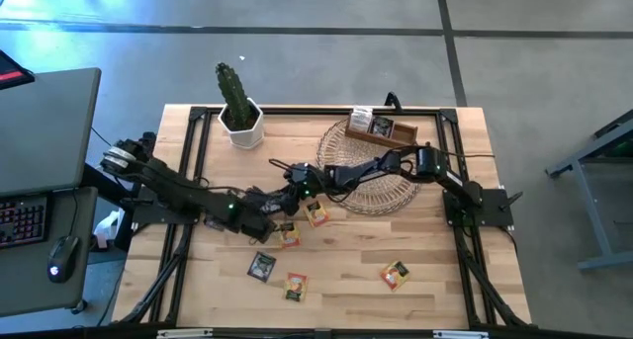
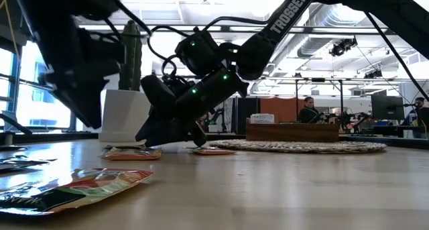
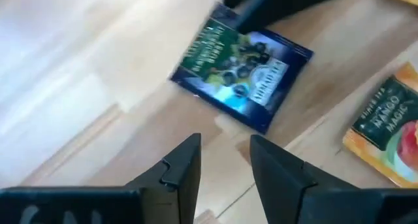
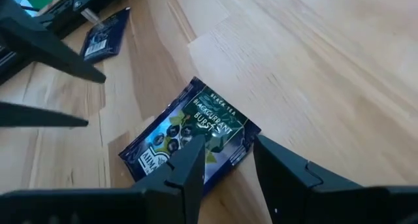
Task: Pick & Place Tea
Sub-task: Put the blue tea bag into the middle section of the wooden organizer
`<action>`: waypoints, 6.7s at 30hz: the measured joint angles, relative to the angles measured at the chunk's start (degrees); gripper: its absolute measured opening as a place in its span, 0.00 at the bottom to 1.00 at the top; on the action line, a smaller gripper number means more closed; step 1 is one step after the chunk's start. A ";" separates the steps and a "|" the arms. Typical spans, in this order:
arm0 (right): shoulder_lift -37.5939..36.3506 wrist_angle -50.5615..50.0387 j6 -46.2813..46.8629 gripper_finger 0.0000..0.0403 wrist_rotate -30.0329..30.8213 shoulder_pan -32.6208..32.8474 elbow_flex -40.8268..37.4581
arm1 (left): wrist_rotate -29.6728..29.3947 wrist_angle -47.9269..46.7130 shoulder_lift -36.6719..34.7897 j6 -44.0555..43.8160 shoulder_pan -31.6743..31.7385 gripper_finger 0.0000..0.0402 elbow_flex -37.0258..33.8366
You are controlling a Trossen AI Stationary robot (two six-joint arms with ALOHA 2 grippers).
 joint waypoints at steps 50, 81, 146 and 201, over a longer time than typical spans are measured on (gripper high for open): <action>-33.21 -52.34 -24.31 0.04 42.63 0.77 -1.00 | 4.45 12.95 2.99 8.43 10.25 0.33 -5.82; -45.14 6.39 -13.64 0.03 34.85 -26.45 -51.02 | 3.20 17.43 3.02 11.71 10.27 0.32 -3.00; -39.61 -23.16 -18.66 0.01 29.95 -26.16 -36.22 | 6.64 17.38 2.91 11.43 10.25 0.32 -2.98; -50.77 -14.16 -28.91 0.35 19.42 4.63 -36.22 | 12.03 20.61 -15.49 -14.20 -4.71 0.32 -18.72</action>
